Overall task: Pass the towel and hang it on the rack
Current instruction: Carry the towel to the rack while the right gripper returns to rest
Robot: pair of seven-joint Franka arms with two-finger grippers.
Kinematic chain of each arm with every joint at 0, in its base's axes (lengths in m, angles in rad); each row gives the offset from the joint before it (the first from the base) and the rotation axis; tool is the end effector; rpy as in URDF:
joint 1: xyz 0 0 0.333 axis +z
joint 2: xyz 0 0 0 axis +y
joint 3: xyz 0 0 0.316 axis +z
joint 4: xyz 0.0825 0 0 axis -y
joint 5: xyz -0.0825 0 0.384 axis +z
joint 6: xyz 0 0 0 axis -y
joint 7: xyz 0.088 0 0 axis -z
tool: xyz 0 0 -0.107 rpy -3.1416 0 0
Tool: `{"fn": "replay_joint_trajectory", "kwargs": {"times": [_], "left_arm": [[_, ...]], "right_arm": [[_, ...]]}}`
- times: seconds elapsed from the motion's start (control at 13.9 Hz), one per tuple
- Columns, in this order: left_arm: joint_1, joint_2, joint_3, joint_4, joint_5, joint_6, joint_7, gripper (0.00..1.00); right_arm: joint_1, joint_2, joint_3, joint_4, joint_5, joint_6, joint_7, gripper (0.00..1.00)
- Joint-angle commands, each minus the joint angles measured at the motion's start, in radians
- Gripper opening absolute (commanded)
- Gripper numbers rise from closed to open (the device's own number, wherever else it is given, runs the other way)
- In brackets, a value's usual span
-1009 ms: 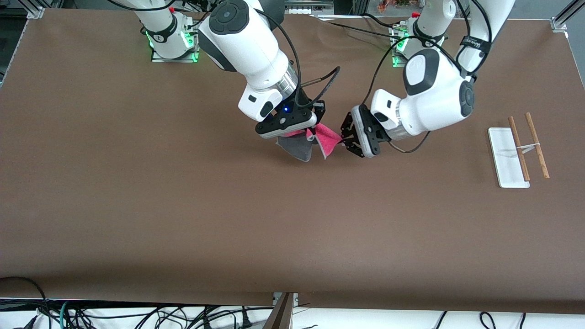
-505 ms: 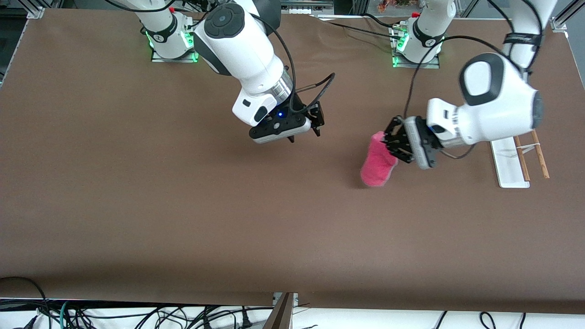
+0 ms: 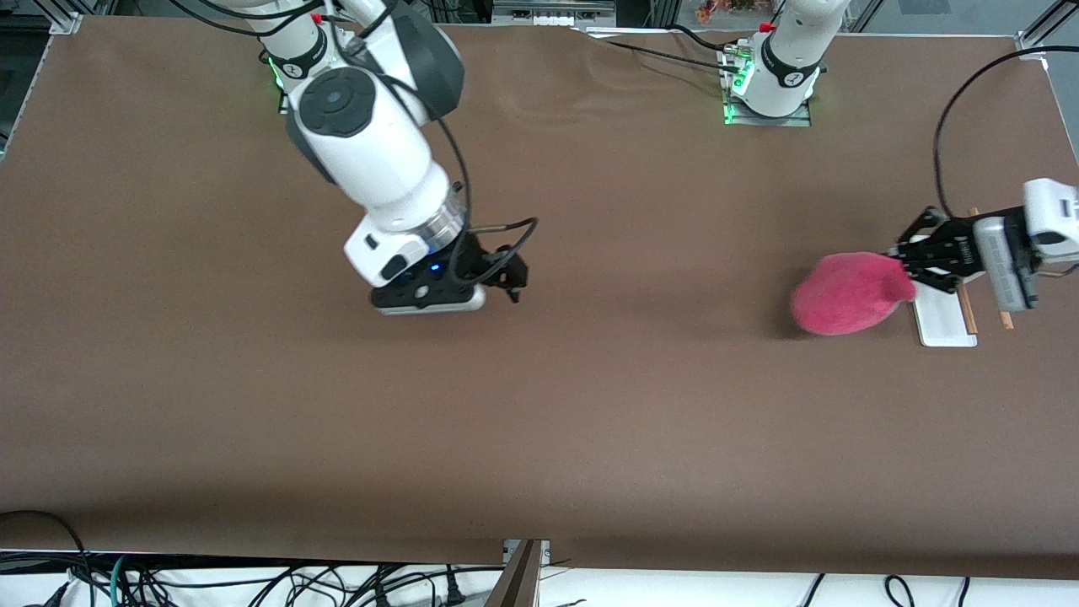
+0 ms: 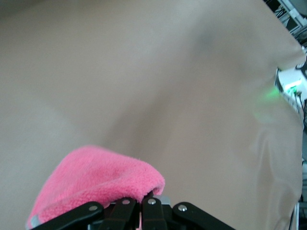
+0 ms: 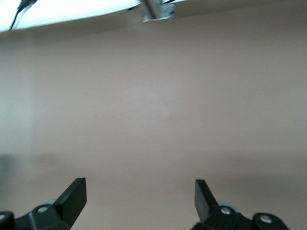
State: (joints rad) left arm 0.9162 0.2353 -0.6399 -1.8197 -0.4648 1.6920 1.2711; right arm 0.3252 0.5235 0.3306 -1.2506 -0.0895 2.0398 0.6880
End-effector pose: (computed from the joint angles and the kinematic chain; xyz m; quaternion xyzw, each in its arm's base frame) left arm 0.5625 0.1359 0.4244 0.8566 -0.3979 0.0902 0.3157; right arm 0.6167 0.3944 0.5031 -0.9881 0.0340 -0.0920 0.1181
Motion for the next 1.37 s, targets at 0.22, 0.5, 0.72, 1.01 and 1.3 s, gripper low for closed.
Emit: {"fn": "replay_joint_trajectory", "kwargs": {"times": [0.22,0.5,0.72,1.01,1.3], "left_arm": [[0.162,0.249,-0.017,0.233,0.231,-0.141,0.115,0.0],[0.2,0.326,0.037,0.313,0.304,-0.186,0.229,0.0],[0.204,0.326,0.114,0.321,0.305,-0.232,0.287,0.0],[0.204,0.34,0.151,0.365,0.38,-0.238,0.378,0.0],[0.202,0.384,0.201,0.402,0.385,-0.23,0.457,0.0]], "right_arm": [[-0.04,-0.074,-0.163,-0.001,-0.01,-0.039,-0.007,1.0],[-0.147,-0.126,-0.194,-0.009,-0.009,-0.177,-0.051,1.0],[-0.257,-0.198,-0.196,-0.01,-0.013,-0.321,-0.233,1.0],[-0.348,-0.316,-0.229,-0.081,-0.004,-0.498,-0.338,1.0],[-0.386,-0.362,-0.268,-0.122,0.008,-0.543,-0.479,1.0]]}}
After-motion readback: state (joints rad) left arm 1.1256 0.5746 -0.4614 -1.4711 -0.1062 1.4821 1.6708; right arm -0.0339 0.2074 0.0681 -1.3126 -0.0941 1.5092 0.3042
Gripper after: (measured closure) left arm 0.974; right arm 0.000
